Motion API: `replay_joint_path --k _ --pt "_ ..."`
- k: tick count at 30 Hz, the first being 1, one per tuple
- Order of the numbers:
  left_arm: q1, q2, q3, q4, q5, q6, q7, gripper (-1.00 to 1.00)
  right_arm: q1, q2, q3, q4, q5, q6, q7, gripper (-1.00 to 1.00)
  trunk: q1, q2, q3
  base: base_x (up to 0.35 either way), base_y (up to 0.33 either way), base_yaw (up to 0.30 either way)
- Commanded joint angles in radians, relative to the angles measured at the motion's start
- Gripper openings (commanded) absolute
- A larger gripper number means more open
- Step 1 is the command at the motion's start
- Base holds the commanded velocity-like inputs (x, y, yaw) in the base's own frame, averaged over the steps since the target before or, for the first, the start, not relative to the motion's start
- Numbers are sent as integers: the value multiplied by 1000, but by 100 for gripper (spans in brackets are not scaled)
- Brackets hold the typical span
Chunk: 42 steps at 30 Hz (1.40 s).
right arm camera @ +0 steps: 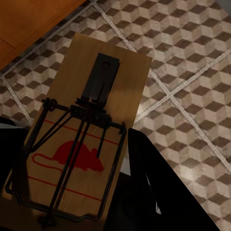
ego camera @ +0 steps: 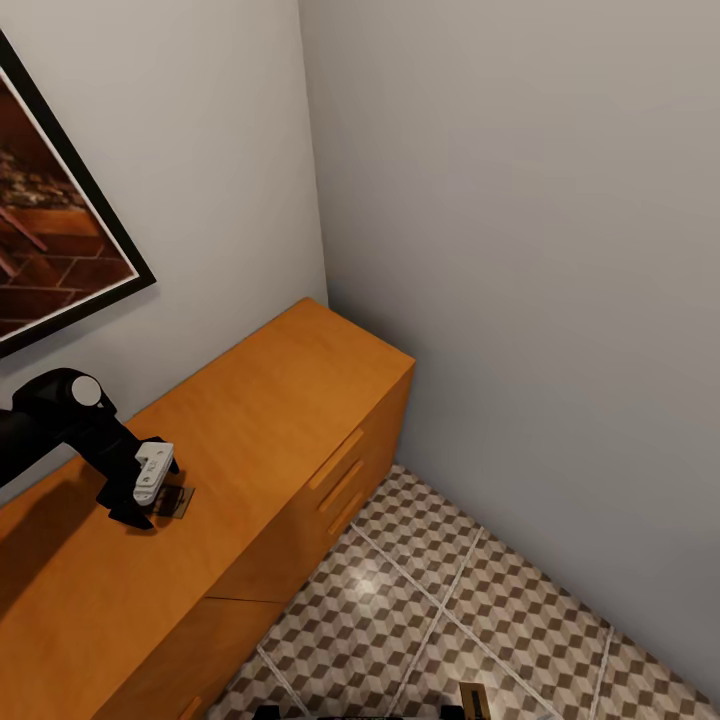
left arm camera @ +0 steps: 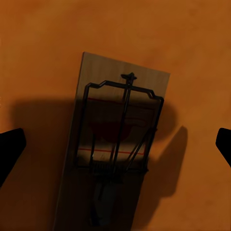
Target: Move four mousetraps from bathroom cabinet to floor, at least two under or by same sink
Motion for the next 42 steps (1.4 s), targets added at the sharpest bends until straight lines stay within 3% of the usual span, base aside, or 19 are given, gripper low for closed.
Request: replay_joint_path --k 1,16,29,30,42 --pt "0 0 -20 8 -9 11 -1 100 0 0 6 1 -11 -2 5 -100 1 -1 -2 0 0 0" --pt "0 -3 -23 5 -12 11 -1 100 0 -1 6 1 -11 -2 5 -100 1 -1 -2 0 0 0" --pt "0 -3 -65 8 -22 11 1 100 0 -1 6 1 -11 -2 5 -100 1 -1 -2 0 0 0" --pt "0 -2 -65 8 -24 11 1 -100 0 -1 6 1 -11 -2 5 -100 1 -1 -2 0 0 0" --pt "0 -2 -67 11 -38 12 0 -100 0 -1 6 1 -11 -2 5 -100 1 -1 -2 0 0 0"
